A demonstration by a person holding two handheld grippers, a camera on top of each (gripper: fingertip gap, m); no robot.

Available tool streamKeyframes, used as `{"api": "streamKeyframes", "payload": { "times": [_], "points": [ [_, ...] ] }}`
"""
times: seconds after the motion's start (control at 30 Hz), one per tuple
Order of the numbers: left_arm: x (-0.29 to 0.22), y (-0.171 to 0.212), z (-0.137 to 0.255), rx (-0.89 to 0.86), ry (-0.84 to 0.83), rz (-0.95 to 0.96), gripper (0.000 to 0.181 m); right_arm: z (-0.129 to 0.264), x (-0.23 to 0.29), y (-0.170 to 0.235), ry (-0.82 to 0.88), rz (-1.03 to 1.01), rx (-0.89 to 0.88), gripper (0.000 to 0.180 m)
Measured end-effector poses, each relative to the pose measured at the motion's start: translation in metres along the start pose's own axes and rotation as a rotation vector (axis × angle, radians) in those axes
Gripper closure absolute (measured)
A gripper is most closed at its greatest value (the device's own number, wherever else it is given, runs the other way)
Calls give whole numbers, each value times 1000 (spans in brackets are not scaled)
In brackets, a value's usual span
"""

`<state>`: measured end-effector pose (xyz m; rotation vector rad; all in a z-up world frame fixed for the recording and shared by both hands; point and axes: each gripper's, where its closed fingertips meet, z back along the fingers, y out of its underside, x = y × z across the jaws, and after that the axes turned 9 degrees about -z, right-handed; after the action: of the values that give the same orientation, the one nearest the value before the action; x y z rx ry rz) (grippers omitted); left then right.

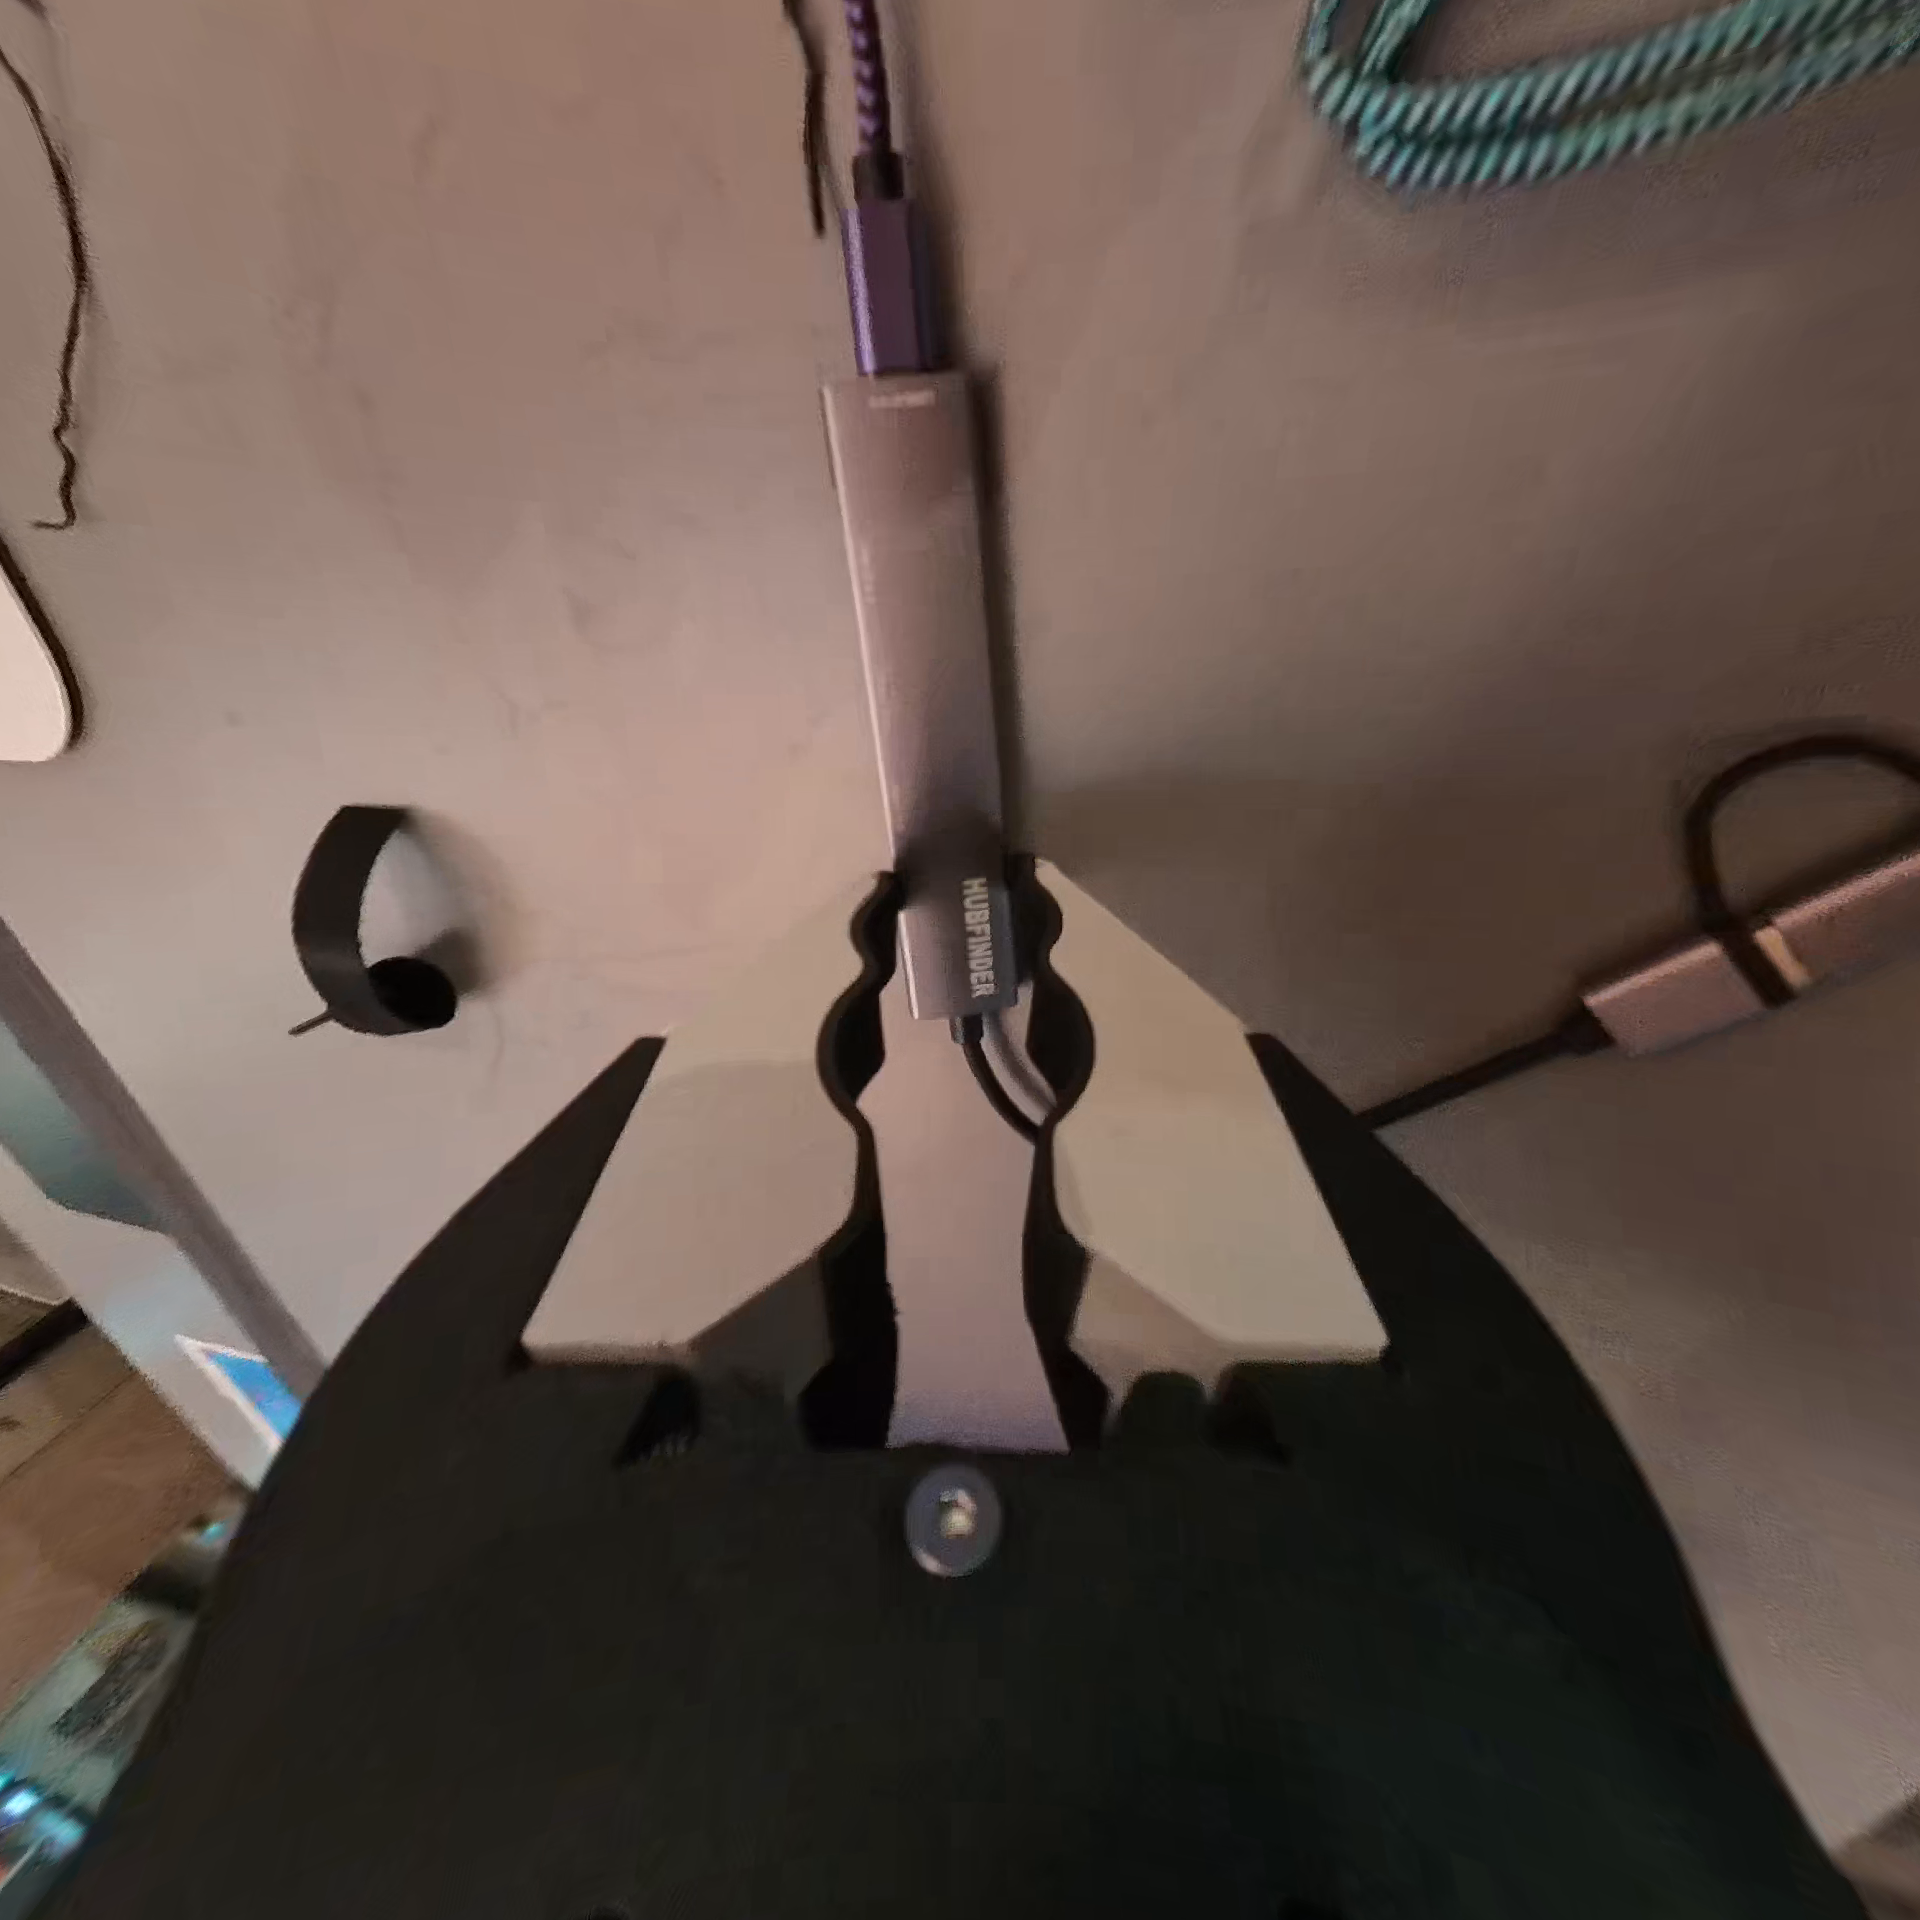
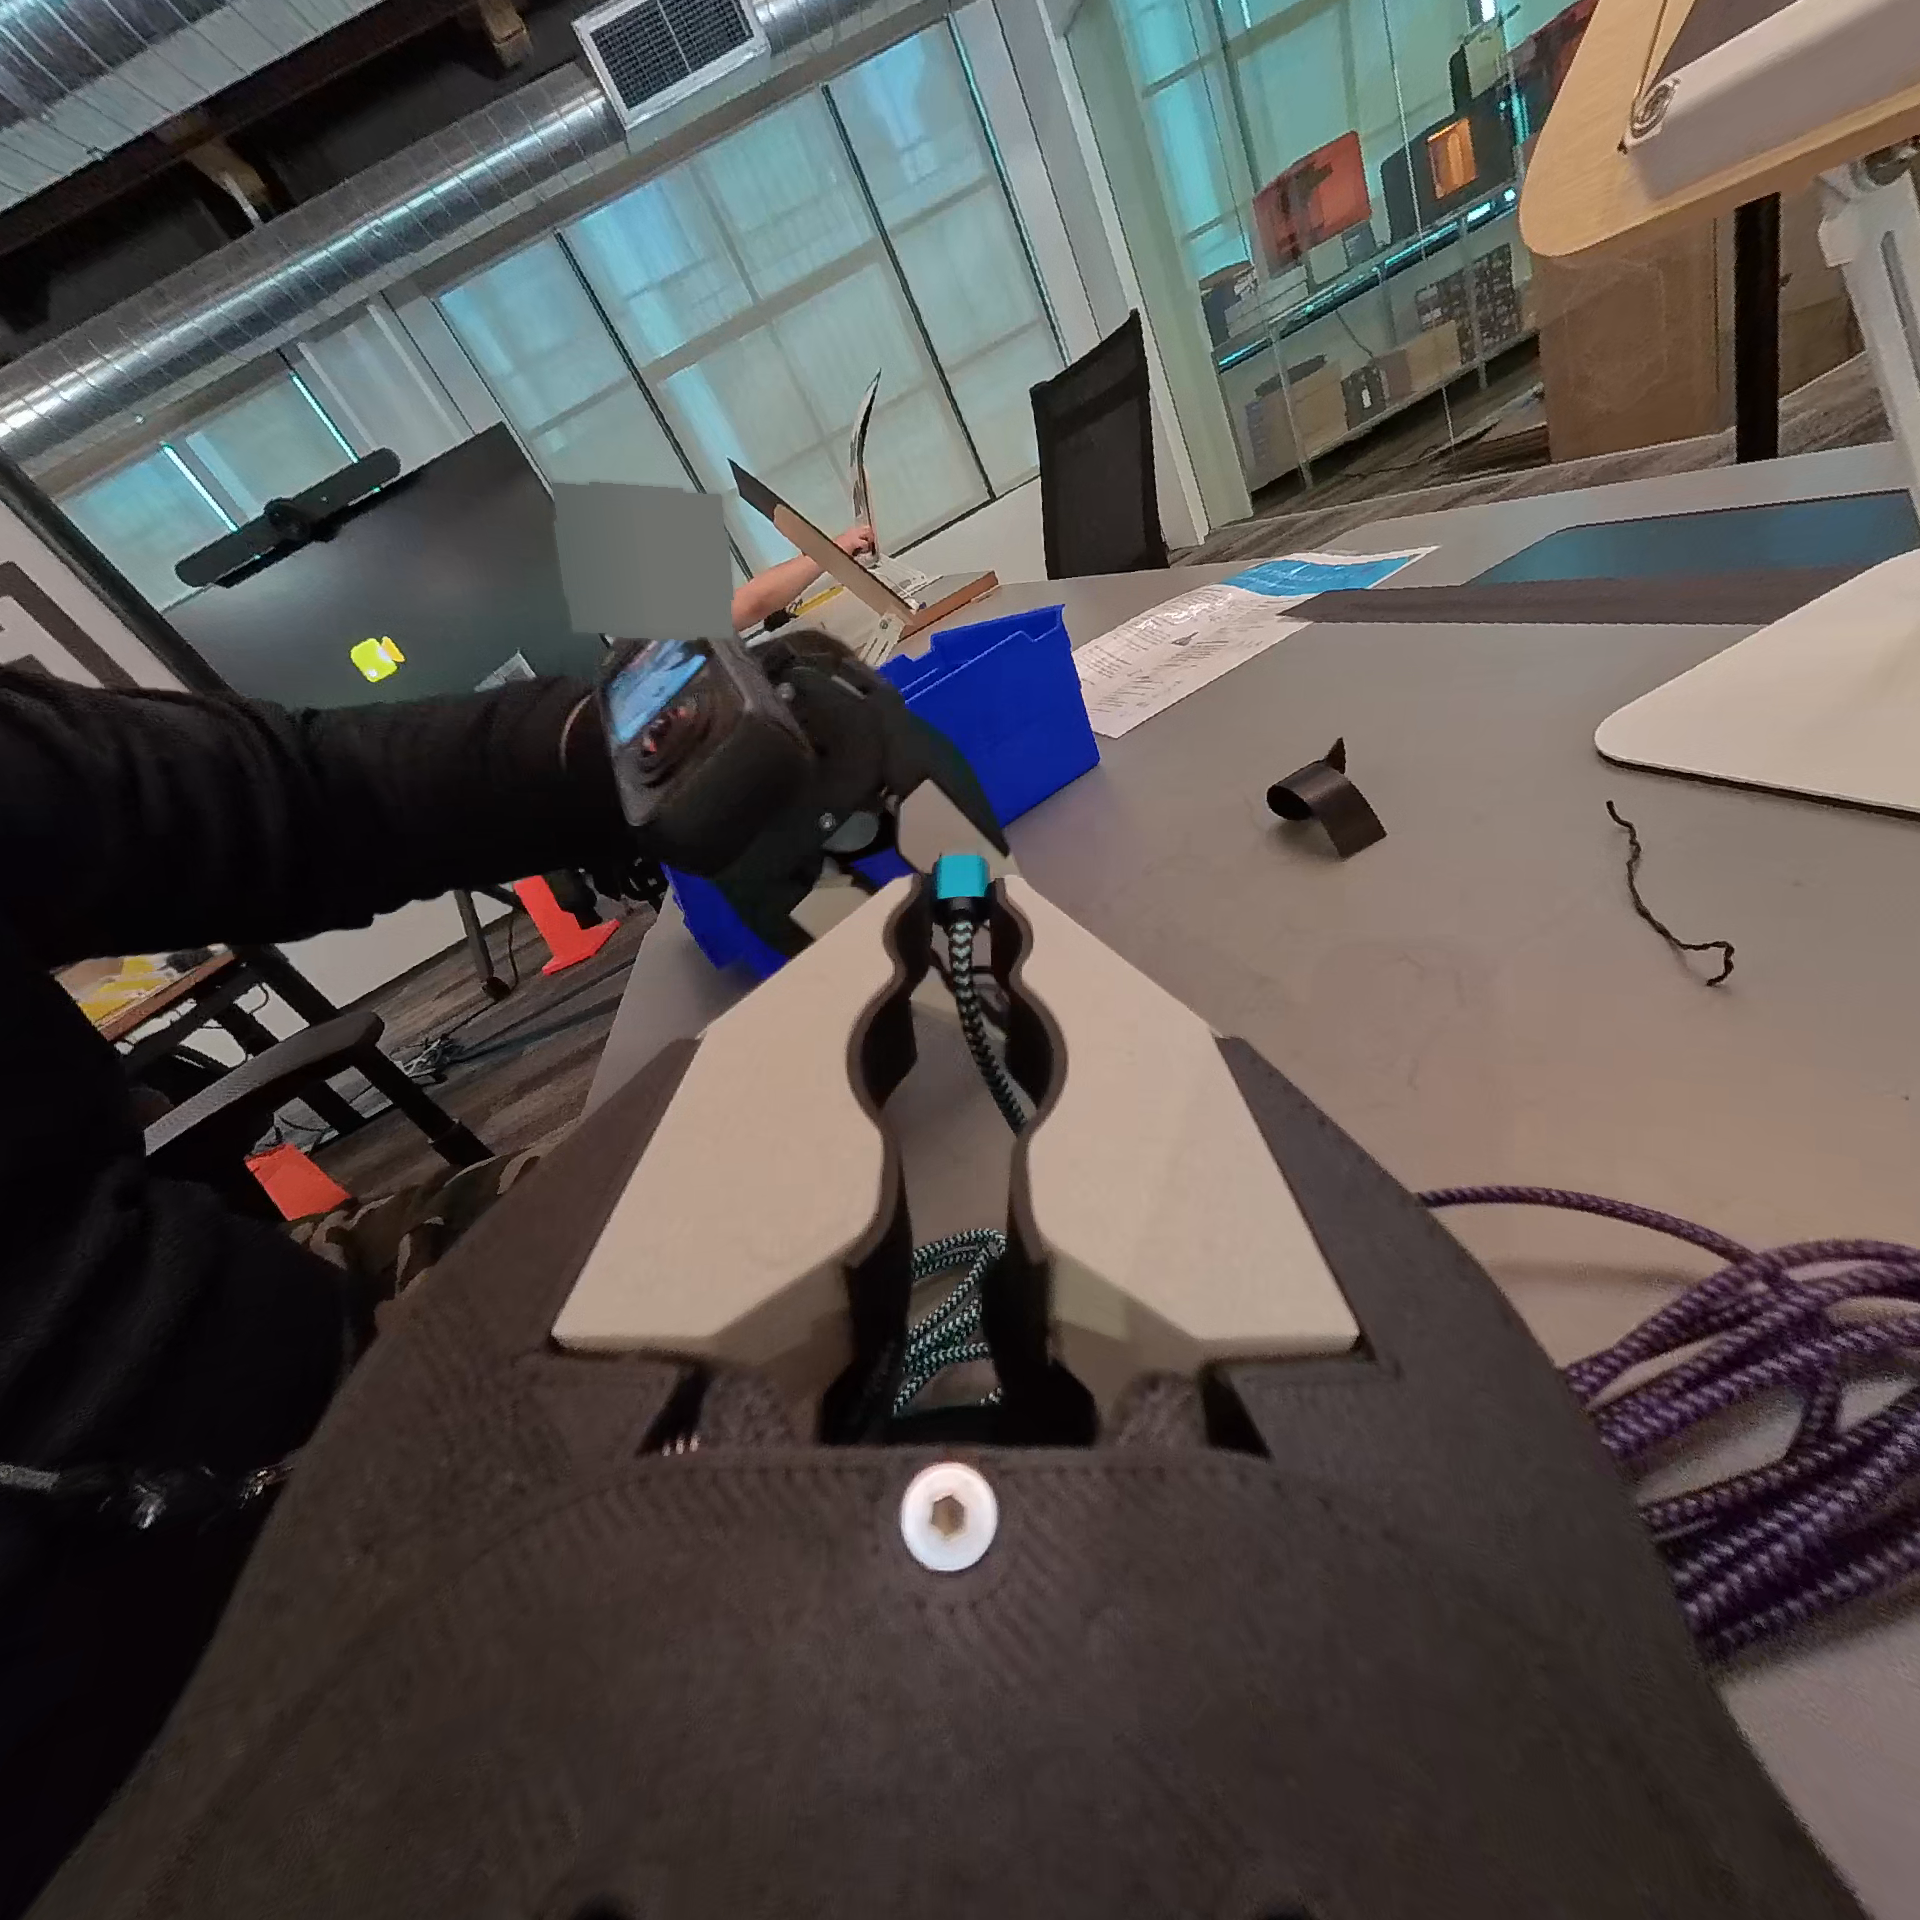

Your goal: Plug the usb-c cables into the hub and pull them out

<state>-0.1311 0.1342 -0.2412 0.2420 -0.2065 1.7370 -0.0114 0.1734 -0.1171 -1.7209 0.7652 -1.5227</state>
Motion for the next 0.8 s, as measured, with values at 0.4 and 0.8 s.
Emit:
{"api": "streamKeyframes", "payload": {
  "times": [0.4,0.8],
  "points": [
    [21,31,6,49,79,31,144,2,0,-1,-4,-6,-4,171],
    [20,20,-5,-15,9,64,157,-9,7,17,-10,37,98,171]
  ]
}}
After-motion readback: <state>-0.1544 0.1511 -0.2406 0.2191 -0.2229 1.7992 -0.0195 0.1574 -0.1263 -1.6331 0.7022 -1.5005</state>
